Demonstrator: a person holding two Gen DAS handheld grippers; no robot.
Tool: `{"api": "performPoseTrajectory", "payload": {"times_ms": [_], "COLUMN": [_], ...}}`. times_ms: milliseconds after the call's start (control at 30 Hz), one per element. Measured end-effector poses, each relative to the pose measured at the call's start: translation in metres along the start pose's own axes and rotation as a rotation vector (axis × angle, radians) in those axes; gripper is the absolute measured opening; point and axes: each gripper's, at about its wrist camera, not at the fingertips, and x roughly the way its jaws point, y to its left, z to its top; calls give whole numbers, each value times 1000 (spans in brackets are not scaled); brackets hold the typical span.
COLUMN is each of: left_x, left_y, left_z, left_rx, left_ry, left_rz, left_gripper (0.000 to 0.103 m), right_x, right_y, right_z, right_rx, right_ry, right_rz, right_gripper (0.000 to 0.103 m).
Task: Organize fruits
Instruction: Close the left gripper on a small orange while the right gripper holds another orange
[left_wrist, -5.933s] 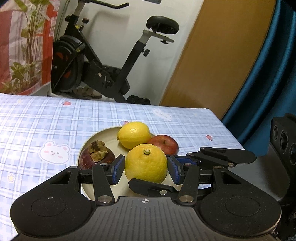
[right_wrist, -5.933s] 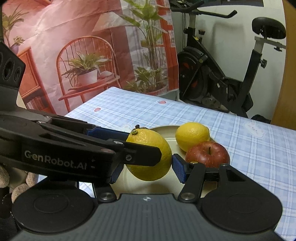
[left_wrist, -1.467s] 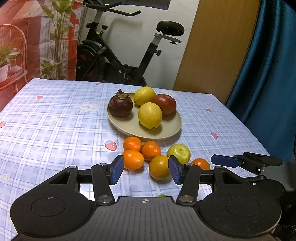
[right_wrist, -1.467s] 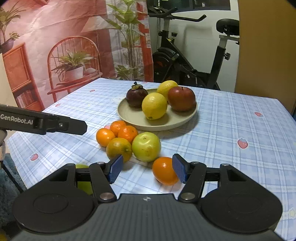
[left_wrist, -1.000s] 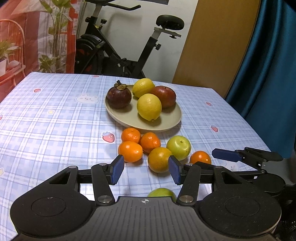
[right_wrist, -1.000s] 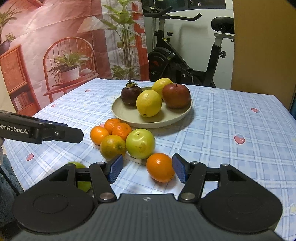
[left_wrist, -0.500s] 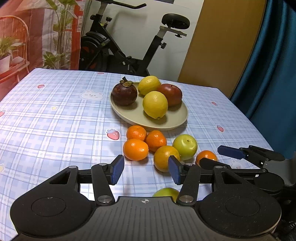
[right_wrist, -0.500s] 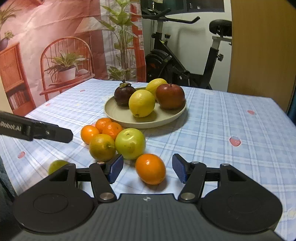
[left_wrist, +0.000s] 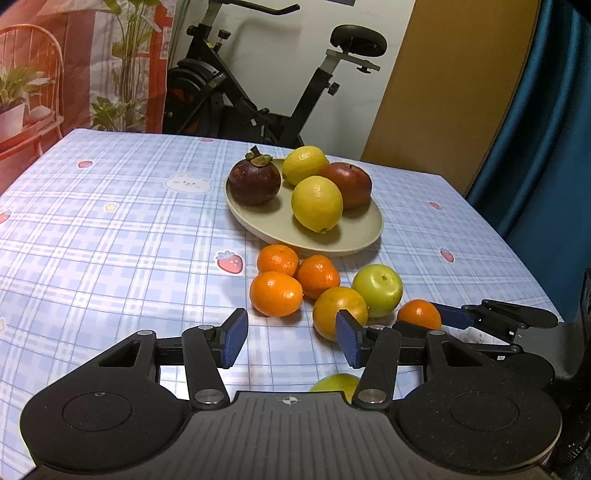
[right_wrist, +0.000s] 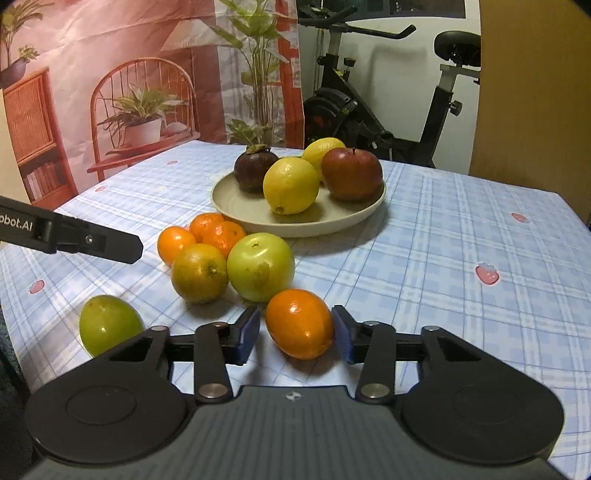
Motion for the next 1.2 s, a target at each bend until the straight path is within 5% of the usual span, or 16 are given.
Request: {"api": "performPoseTrajectory", "payload": {"times_ms": [767, 1200], "left_x": [30, 46], "left_y": [8, 18], "left_z": [34, 23], "left_rx": [14, -25], "left_ry": [-33, 16], "left_rz": [42, -9], "left_gripper": [49, 49], "right_x": [-1, -1], "right_y": [-3, -4], "right_z": [0, 0], "right_rx": [19, 20], "right_ry": [-4, -4], "right_rz": [2, 3], "right_gripper": [41, 41]}}
